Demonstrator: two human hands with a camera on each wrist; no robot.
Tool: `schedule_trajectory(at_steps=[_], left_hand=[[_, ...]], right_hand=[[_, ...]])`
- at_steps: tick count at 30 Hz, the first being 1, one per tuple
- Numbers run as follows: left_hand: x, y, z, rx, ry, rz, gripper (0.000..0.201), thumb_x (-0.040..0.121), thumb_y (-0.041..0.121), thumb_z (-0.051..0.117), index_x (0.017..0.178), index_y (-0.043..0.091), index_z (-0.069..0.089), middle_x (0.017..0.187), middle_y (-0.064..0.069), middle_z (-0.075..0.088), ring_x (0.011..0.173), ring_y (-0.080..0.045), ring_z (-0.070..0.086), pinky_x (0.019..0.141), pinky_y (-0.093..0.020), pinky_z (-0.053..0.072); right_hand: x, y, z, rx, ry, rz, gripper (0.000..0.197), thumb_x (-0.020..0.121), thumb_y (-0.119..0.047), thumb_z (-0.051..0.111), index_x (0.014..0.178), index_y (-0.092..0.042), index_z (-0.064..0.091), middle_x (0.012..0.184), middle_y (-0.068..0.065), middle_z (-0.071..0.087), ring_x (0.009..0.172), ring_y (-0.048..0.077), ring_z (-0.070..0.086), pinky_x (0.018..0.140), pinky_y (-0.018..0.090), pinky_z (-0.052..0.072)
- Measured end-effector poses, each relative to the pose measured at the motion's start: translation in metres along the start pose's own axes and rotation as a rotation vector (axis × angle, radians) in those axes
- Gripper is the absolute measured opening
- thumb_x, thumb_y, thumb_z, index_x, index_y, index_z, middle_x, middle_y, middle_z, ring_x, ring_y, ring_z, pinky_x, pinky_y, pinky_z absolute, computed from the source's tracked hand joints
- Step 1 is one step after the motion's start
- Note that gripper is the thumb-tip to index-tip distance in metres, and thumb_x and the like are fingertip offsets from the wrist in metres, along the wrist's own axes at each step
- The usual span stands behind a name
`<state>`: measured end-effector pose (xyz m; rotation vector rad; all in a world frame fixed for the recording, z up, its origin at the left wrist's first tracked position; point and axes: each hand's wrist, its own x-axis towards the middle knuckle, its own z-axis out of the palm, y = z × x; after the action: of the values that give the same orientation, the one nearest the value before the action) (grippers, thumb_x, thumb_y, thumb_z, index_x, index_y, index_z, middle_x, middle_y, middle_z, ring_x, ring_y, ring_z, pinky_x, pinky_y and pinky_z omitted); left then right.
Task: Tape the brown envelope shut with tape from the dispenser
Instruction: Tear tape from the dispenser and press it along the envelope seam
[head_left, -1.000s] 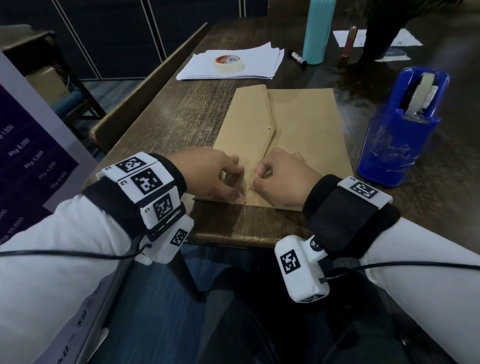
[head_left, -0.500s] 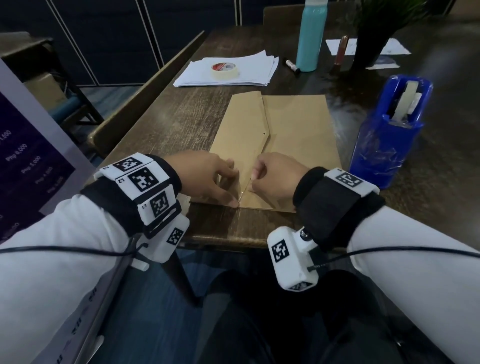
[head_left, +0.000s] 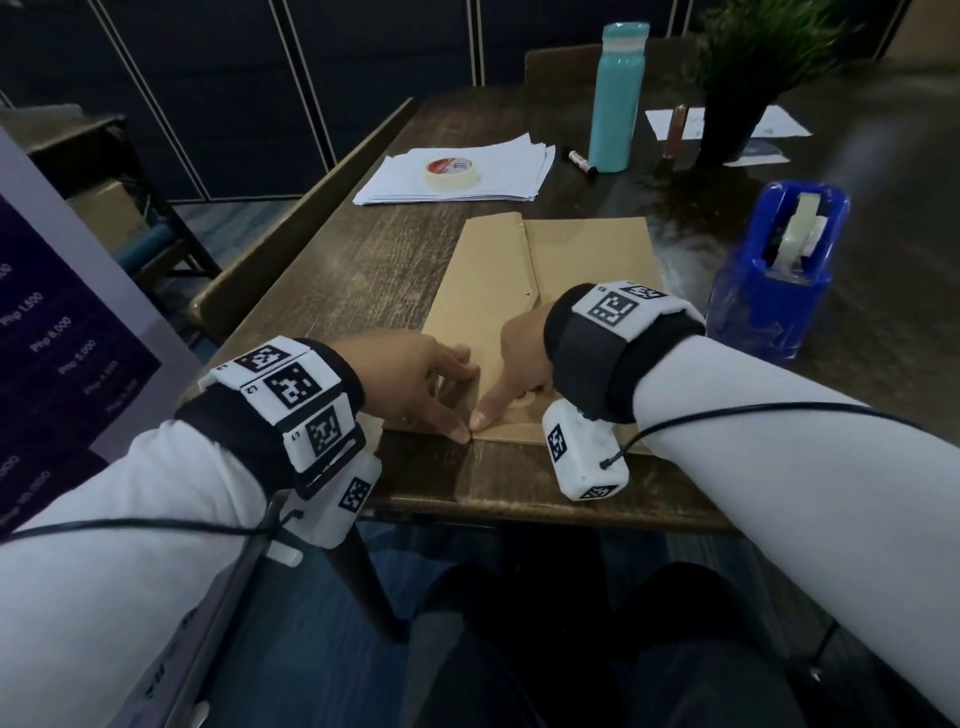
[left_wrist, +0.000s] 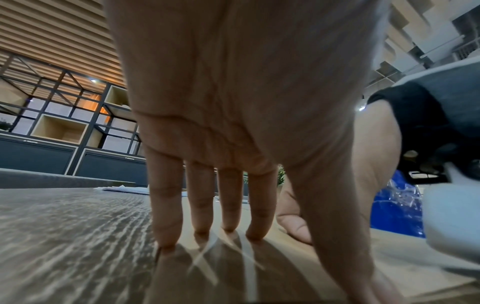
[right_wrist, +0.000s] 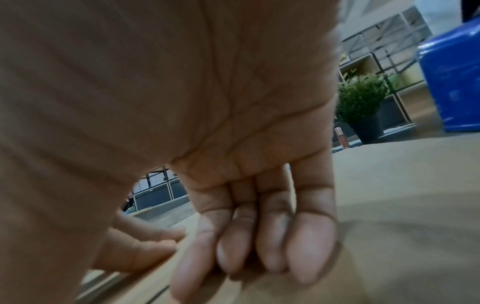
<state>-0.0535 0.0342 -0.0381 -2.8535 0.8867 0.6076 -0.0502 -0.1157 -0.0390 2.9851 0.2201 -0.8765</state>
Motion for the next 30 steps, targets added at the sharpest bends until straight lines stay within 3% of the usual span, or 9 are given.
schedule_trajectory(at_steps=[4,7,10,14,17,21,25,27,30], left_hand=[[0.000,0.000,0.000,0.011,0.010,0.003,0.082,0.073,0.061,0.068,0.144,0.038,0.035,0.154,0.026,0.023,0.135,-0.011,0.038,0.100,-0.029,0.035],[0.001,0.000,0.000,0.021,0.013,0.000,0.081,0.073,0.060,0.067,0.145,0.037,0.036,0.154,0.026,0.023,0.134,-0.012,0.040,0.097,-0.029,0.036],[0.001,-0.001,0.001,0.025,0.010,0.004,0.081,0.074,0.061,0.067,0.145,0.037,0.036,0.154,0.026,0.024,0.134,-0.013,0.040,0.097,-0.031,0.037],[0.001,-0.002,0.001,0.023,0.016,0.006,0.082,0.073,0.062,0.067,0.144,0.038,0.036,0.153,0.026,0.024,0.134,-0.012,0.040,0.098,-0.030,0.036],[0.002,-0.002,0.002,0.019,0.020,0.002,0.083,0.072,0.062,0.068,0.144,0.038,0.036,0.153,0.026,0.023,0.136,-0.011,0.039,0.100,-0.030,0.035],[0.002,-0.002,0.003,0.021,0.026,0.001,0.084,0.071,0.062,0.068,0.144,0.038,0.035,0.153,0.027,0.022,0.136,-0.011,0.039,0.098,-0.030,0.036],[0.003,-0.003,0.003,0.009,0.027,0.005,0.084,0.071,0.061,0.069,0.144,0.037,0.036,0.153,0.026,0.023,0.135,-0.011,0.040,0.100,-0.030,0.037],[0.003,-0.003,0.003,0.015,0.024,0.007,0.083,0.072,0.061,0.069,0.144,0.037,0.035,0.153,0.026,0.023,0.134,-0.012,0.041,0.100,-0.031,0.037],[0.003,-0.004,0.003,0.024,0.024,0.008,0.083,0.072,0.061,0.068,0.144,0.038,0.035,0.153,0.027,0.023,0.133,-0.012,0.041,0.100,-0.031,0.037]], right_hand=[[0.006,-0.003,0.000,-0.098,-0.012,0.004,0.058,0.073,-0.069,0.061,0.067,-0.013,0.050,0.065,-0.001,0.055,0.061,0.013,0.049,0.067,0.029,0.041],[0.012,-0.002,-0.002,-0.108,-0.033,0.026,0.057,0.075,-0.067,0.061,0.068,-0.012,0.050,0.068,0.000,0.055,0.065,0.015,0.051,0.079,0.031,0.042],[0.019,0.002,-0.004,-0.055,-0.095,0.043,0.051,0.080,-0.059,0.061,0.074,-0.010,0.051,0.075,0.001,0.056,0.067,0.014,0.051,0.082,0.031,0.043],[0.017,0.009,-0.005,0.026,-0.066,-0.001,0.045,0.083,-0.054,0.063,0.080,-0.010,0.056,0.075,0.001,0.057,0.063,0.012,0.050,0.066,0.024,0.044],[0.013,0.013,-0.005,0.153,-0.076,-0.032,0.044,0.076,-0.059,0.068,0.071,-0.016,0.061,0.063,-0.004,0.058,0.059,0.010,0.051,0.058,0.021,0.043],[0.017,0.001,-0.006,-0.071,-0.054,-0.024,0.057,0.067,-0.072,0.065,0.065,-0.015,0.057,0.051,-0.005,0.059,0.060,0.015,0.052,0.072,0.029,0.045],[0.022,-0.004,-0.005,-0.192,-0.063,-0.002,0.056,0.071,-0.073,0.059,0.069,-0.017,0.056,0.068,-0.003,0.059,0.074,0.018,0.057,0.089,0.034,0.045],[0.025,-0.003,-0.006,-0.195,-0.086,0.015,0.055,0.076,-0.071,0.056,0.077,-0.016,0.059,0.071,-0.002,0.058,0.082,0.019,0.057,0.092,0.035,0.045],[0.027,0.002,-0.009,-0.101,-0.083,0.010,0.049,0.078,-0.062,0.062,0.073,-0.014,0.057,0.070,-0.001,0.059,0.070,0.018,0.055,0.091,0.035,0.047]])
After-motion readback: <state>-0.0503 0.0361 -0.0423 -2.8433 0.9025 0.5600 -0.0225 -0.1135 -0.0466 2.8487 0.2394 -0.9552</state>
